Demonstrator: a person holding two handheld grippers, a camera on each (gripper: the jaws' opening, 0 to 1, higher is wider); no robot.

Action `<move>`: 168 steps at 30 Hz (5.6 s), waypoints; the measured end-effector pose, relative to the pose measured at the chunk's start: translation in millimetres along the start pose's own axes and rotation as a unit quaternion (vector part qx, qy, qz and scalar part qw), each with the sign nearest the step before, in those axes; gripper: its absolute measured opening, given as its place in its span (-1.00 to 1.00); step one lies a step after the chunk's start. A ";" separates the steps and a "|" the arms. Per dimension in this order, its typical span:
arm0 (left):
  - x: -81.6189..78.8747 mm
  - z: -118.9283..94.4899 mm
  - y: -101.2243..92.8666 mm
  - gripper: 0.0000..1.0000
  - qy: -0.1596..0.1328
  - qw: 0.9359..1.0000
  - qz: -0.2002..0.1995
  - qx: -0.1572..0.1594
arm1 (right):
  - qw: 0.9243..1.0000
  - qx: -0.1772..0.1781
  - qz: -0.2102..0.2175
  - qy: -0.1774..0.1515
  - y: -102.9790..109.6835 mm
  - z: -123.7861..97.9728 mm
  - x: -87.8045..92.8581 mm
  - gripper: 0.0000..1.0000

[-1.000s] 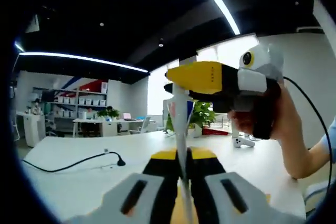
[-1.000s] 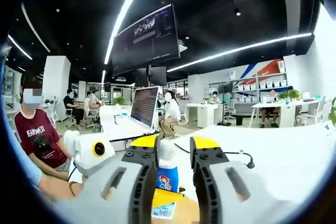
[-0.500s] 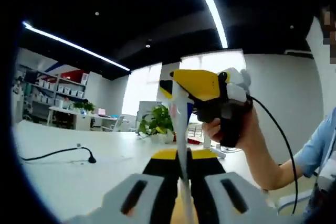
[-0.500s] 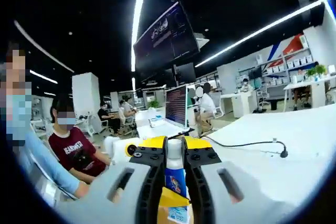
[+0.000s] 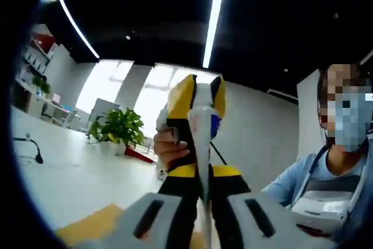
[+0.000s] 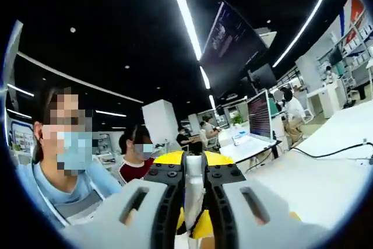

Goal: Pick up the toothpaste unscrew the cap squeeze it onto the small board screw the cap back on and return it to the table

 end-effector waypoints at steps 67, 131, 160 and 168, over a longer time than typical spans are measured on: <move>-5.5 -26.2 77.1 -0.91 0.029 0.957 0.166 -0.234 | 0.923 0.280 -0.245 0.103 -62.0 -15.7 14.7 -0.76; -25.2 -56.6 105.7 -0.91 0.034 0.904 0.236 -0.356 | 0.898 0.276 -0.339 0.042 -78.1 -12.9 0.9 -0.40; -3.9 -5.8 14.0 -0.91 -0.018 0.999 -0.029 -0.032 | 0.998 0.029 -0.023 -0.048 -24.1 -10.6 -9.4 -0.78; 14.2 5.8 -9.8 -0.91 0.006 1.000 -0.015 0.027 | 0.987 -0.079 0.063 -0.128 8.0 -5.8 -25.5 -0.78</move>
Point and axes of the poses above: the point that each gripper's makers call its tool centre point, and the gripper's own axes: z roughly forward along the fingers, y roughly to its left, x roughly out of its underside, the point moved 2 cm from there along -z, roughly backward along the fingers, and after that the axes turned 14 degrees about -y, right-handed, at the moved point
